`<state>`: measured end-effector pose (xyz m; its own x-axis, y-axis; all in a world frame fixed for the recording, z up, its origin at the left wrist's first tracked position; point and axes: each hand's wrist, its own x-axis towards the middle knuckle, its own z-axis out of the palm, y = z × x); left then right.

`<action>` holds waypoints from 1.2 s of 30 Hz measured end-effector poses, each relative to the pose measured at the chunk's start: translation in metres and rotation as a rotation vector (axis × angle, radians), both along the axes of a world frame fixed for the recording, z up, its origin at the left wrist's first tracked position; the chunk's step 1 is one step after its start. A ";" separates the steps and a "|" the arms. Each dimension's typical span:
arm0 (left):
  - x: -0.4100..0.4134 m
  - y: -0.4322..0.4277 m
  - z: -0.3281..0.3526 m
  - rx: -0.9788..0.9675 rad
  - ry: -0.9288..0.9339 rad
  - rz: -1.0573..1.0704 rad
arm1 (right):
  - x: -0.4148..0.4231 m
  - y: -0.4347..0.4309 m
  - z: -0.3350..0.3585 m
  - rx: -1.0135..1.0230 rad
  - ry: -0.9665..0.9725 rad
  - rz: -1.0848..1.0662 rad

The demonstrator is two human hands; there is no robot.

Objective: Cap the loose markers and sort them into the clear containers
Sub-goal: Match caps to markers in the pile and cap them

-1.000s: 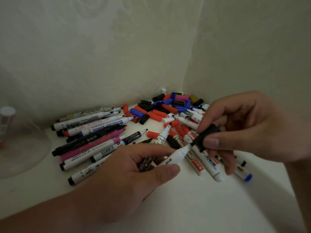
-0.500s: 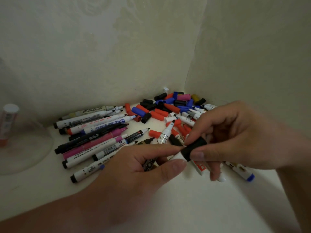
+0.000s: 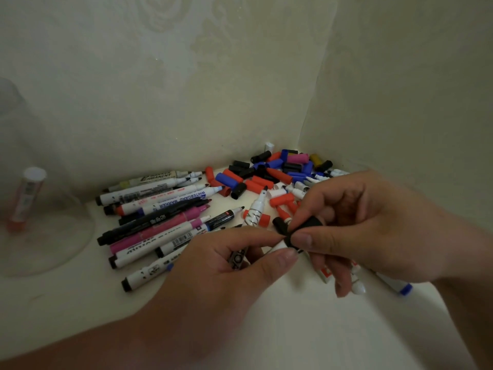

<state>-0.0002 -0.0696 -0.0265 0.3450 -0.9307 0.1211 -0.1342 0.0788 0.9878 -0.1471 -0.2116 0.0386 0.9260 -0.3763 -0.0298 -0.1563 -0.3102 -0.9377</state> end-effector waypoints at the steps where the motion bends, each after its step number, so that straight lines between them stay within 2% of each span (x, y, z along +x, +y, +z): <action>1: 0.000 0.000 0.001 0.014 0.006 -0.011 | 0.000 -0.002 -0.002 0.003 -0.016 0.004; 5: -0.001 0.000 0.003 0.028 -0.070 0.014 | -0.002 -0.015 -0.006 0.051 -0.100 -0.028; 8: 0.004 0.005 -0.005 0.002 -0.374 0.051 | -0.005 -0.029 -0.009 0.016 -0.166 -0.224; 10: 0.009 0.006 -0.009 -0.036 -0.659 0.055 | -0.003 -0.037 -0.016 -0.126 -0.080 -0.358; 14: 0.010 0.004 -0.014 0.045 -0.971 0.132 | 0.007 -0.043 -0.032 -0.576 0.178 -0.481; 16: 0.012 0.000 -0.020 0.077 -1.163 0.148 | 0.013 -0.040 -0.036 -0.651 0.209 -0.465; 18: 0.014 -0.001 -0.026 0.070 -1.276 0.185 | 0.019 -0.037 -0.039 -0.684 0.198 -0.434; 22: 0.015 -0.002 -0.025 -0.003 -1.228 0.069 | 0.030 -0.034 -0.045 -0.765 0.150 -0.396; 31: 0.013 0.001 -0.021 -0.137 -1.281 0.053 | 0.040 -0.038 -0.045 -0.950 0.180 -0.443; 33: 0.014 0.000 -0.023 -0.156 -1.332 0.051 | 0.033 -0.036 -0.032 -0.930 0.244 -0.459; 36: 0.014 0.001 -0.023 -0.137 -1.370 0.075 | 0.021 -0.024 -0.016 -0.827 0.506 -0.344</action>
<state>0.0139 -0.0688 -0.0498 -0.0751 -0.8687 0.4896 -0.9923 0.1135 0.0490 -0.1256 -0.2357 0.0225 0.7153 -0.6989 0.0020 -0.6762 -0.6927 -0.2509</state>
